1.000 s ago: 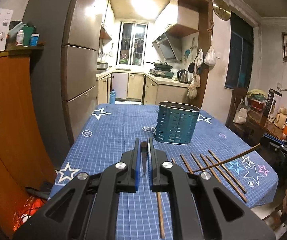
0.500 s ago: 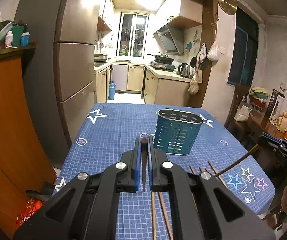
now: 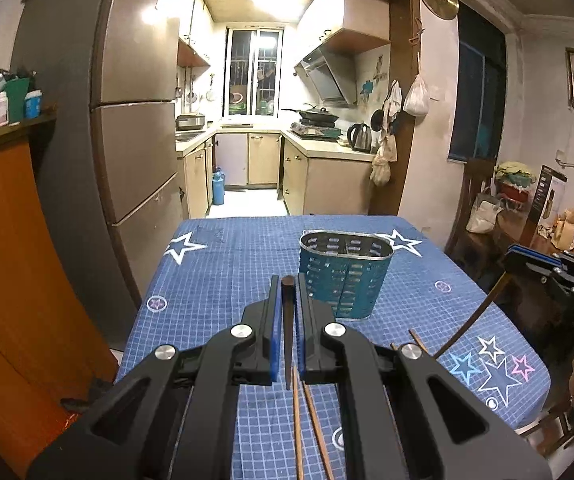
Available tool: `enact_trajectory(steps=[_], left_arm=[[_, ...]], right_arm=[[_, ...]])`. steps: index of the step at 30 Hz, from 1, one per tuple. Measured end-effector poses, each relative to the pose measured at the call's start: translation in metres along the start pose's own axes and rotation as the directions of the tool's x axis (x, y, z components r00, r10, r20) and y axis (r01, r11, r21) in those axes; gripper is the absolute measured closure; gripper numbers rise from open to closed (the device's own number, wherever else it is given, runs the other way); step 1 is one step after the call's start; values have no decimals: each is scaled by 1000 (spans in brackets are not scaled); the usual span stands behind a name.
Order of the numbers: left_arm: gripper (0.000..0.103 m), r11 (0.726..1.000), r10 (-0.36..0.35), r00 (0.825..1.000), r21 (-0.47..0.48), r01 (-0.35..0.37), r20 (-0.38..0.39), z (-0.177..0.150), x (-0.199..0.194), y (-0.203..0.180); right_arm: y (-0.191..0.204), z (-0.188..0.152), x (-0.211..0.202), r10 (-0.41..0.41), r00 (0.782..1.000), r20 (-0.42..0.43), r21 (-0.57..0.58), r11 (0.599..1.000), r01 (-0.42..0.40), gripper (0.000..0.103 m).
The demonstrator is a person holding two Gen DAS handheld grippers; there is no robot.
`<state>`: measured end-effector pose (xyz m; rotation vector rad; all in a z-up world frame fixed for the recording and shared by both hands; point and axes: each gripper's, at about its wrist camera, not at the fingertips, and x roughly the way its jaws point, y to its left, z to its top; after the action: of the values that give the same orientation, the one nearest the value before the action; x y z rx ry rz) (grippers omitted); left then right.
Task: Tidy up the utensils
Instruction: 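Lift the held chopsticks and carry both tools over the teal utensil holder, then open the left tool to drop its chopstick into the holder while the right tool drops its own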
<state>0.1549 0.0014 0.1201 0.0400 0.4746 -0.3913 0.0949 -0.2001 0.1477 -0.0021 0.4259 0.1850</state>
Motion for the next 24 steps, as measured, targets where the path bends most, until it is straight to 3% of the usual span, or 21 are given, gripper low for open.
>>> enact_trajectory(steps=[8,13,19,24], left_arm=[[98,999,-38,995,21,36,96,73,6,-23],[98,997,-56,976,55,46,211,129,25,-53],[98,998,-45,972,58,32,229,147,83,-65],[98,998,-58,983,19,55,175,141,128,-57]], right_arm=[[-27,63,-10,-44,996,75,13,999,43,95],[-51,116,-11,-89,981,172,49,995,81,95],[-74,146,20,-144,960,239,94,988,125,95],[-86,138,64,-147,967,208,113,986,125,95]])
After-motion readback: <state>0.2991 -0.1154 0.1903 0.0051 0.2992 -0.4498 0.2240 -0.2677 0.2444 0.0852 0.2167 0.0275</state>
